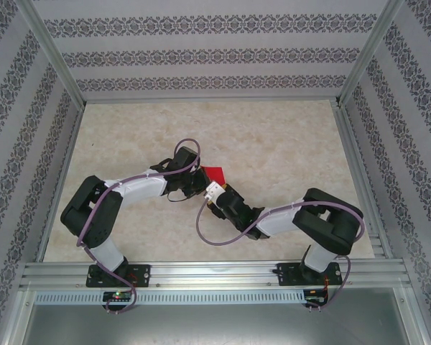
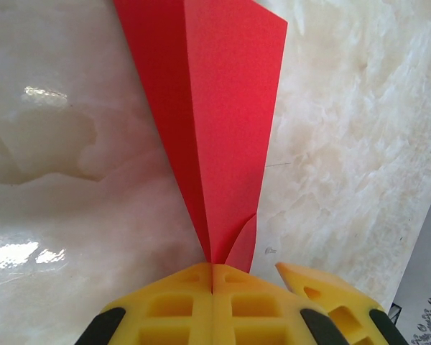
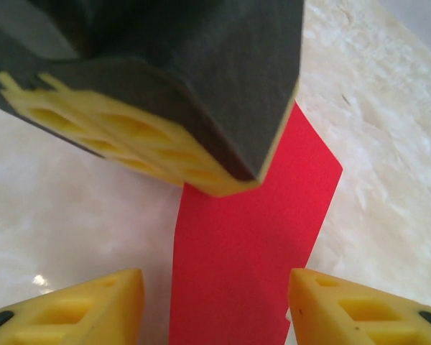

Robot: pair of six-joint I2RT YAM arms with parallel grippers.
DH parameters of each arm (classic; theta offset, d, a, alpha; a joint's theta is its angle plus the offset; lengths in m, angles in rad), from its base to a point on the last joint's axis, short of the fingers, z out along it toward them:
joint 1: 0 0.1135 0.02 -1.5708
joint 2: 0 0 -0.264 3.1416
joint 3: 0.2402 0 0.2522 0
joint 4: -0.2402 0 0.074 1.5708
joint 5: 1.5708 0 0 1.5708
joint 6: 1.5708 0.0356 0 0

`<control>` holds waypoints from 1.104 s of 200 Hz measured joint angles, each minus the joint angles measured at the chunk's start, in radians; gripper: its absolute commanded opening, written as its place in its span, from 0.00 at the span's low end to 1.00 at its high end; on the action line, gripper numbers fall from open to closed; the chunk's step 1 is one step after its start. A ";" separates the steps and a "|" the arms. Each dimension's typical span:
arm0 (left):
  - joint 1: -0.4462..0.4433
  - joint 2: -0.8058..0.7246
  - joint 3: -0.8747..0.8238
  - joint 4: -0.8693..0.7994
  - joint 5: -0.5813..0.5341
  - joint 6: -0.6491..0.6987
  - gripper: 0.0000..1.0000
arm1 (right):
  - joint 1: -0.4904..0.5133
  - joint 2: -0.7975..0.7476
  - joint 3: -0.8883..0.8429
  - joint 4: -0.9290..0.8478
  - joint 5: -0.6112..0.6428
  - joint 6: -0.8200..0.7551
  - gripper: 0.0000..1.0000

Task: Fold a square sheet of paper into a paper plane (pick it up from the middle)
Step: Fold the wing for the fifth time at the center of the table.

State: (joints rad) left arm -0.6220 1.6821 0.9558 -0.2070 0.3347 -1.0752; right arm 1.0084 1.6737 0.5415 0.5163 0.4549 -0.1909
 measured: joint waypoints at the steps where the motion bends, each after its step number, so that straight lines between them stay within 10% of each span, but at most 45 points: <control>1: 0.000 0.000 0.000 -0.001 0.000 0.000 0.00 | 0.000 0.003 0.001 0.003 0.002 -0.006 0.46; 54: 0.006 -0.026 0.001 -0.034 -0.005 0.001 0.03 | 0.000 0.043 0.007 0.054 0.021 -0.049 0.24; 135: 0.111 -0.172 0.001 -0.132 -0.055 0.055 0.80 | -0.007 0.027 0.007 0.064 -0.067 0.002 0.03; 221: 0.176 -0.420 -0.168 -0.145 -0.153 0.103 0.91 | -0.071 -0.007 0.024 0.006 -0.343 0.236 0.03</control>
State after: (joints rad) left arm -0.4458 1.2625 0.7879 -0.3519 0.1822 -0.9726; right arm 0.9379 1.6669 0.5659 0.5220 0.1116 0.0452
